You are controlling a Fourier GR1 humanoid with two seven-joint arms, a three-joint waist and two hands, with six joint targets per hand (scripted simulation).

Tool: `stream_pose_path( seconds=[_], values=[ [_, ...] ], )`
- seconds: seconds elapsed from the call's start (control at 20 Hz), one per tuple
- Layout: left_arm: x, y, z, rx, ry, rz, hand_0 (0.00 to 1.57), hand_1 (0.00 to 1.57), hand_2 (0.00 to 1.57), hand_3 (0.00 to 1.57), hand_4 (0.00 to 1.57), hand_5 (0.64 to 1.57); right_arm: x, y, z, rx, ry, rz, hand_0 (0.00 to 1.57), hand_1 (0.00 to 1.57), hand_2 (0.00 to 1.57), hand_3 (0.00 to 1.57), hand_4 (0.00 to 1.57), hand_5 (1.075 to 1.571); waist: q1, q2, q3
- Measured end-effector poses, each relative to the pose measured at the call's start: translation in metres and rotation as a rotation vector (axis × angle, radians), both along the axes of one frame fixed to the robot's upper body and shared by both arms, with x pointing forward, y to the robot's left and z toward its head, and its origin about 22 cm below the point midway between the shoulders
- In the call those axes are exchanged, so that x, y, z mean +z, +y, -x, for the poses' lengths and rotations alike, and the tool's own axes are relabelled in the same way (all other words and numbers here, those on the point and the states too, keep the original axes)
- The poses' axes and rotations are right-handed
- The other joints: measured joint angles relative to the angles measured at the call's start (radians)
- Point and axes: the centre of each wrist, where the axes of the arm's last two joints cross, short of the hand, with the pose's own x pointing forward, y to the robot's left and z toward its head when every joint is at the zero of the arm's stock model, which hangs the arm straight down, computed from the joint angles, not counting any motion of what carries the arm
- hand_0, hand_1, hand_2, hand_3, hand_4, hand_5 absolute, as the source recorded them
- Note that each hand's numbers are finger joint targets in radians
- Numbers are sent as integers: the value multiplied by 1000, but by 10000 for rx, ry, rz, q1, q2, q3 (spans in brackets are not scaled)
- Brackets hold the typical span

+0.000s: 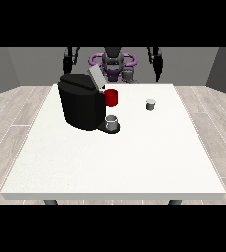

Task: Insert the coffee pod into the coffee machine and close the lid

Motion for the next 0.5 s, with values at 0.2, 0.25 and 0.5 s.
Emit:
stream_pose_path(
  seconds=[0.2,0.25,0.5],
  values=[
    [5,4,-4,-548,-219,93,0,0,0,0,617,1571,-8,-2,2,-74,75,-326,0,0,0,0,328,1571,-22,-191,-87],
    [4,6,-5,-753,-375,168,0,0,0,0,617,1571,-7,-3,1,-34,11,-418,0,0,0,0,328,1571,-96,-179,-98],
    [7,28,-10,-1473,-612,-594,0,0,0,0,450,1571,-4,4,-2,-429,-741,-1209,0,0,0,0,342,1571,-313,-162,-127]
  ],
)
